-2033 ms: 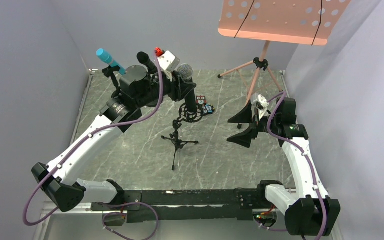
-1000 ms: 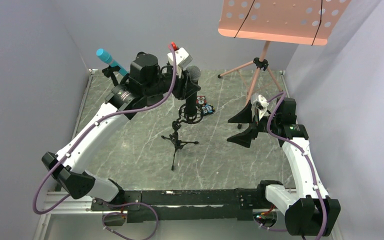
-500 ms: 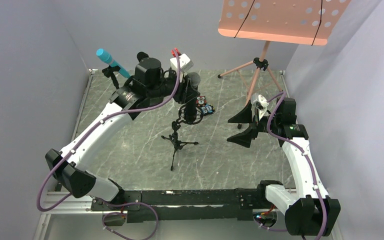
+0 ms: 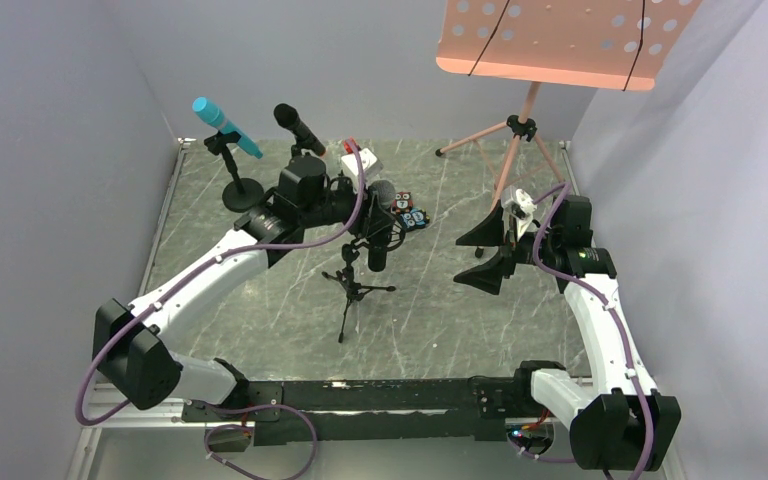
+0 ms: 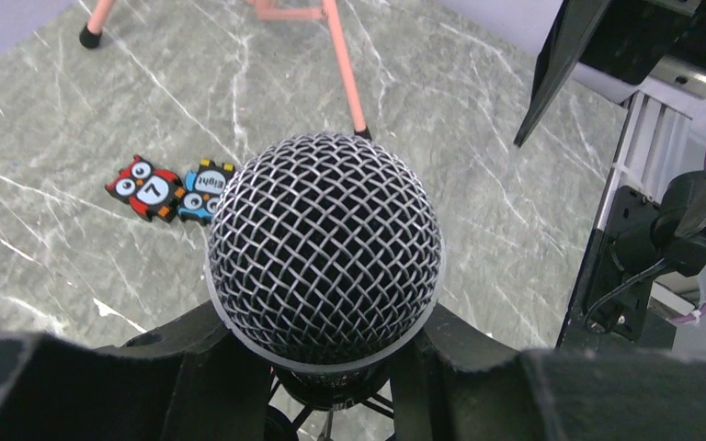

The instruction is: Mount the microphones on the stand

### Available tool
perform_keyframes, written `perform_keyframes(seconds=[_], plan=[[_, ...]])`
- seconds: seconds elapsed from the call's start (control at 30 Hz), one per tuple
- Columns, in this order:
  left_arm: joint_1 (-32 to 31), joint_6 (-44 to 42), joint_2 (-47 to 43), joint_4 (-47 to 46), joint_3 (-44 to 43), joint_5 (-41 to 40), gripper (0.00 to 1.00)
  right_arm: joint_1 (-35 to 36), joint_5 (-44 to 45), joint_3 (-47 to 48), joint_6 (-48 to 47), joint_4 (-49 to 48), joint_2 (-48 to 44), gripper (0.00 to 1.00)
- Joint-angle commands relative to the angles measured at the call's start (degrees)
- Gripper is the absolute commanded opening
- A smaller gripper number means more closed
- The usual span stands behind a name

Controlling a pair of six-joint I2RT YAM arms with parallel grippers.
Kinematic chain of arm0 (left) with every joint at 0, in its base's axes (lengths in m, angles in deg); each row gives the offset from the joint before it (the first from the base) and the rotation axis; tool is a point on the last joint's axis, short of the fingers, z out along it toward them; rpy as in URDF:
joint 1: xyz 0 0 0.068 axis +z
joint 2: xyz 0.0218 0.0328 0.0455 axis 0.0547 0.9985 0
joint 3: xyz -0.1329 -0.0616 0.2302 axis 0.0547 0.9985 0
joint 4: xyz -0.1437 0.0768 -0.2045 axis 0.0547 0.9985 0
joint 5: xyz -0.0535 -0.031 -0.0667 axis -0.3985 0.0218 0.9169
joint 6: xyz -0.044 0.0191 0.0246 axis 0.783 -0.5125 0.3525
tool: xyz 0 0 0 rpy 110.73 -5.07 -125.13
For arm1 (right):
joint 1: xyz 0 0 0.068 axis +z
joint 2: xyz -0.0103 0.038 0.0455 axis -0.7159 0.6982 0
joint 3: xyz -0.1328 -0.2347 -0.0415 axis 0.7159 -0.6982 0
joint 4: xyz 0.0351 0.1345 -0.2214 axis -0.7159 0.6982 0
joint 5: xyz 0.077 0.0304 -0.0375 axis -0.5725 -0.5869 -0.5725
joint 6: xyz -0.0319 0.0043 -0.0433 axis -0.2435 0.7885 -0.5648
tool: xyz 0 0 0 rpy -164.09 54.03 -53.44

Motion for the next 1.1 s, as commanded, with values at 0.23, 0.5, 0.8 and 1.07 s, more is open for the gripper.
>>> perform_keyframes(seconds=[0.23, 0.5, 0.8, 1.07], plan=[[-0.1, 2.1, -2.4, 2.4, 8.2, -2.1, 0.03, -0.1, -0.4, 0.4, -1.5, -1.7, 0.3, 1.00], [-0.1, 4.6, -7.5, 0.8, 5.7, -4.9, 0.79, -0.2, -0.3, 0.5, -1.9, -1.4, 0.6, 1.00], [0.0, 3.8, -15.1, -0.5, 8.0, -7.1, 0.99, -0.1, -0.3, 0.6, -2.3, -1.0, 0.5, 1.00], [0.2, 3.5, -29.2, -3.6, 20.0, -14.8, 0.99, -0.1, 0.2, 0.7, -3.3, -0.5, -0.1, 1.00]])
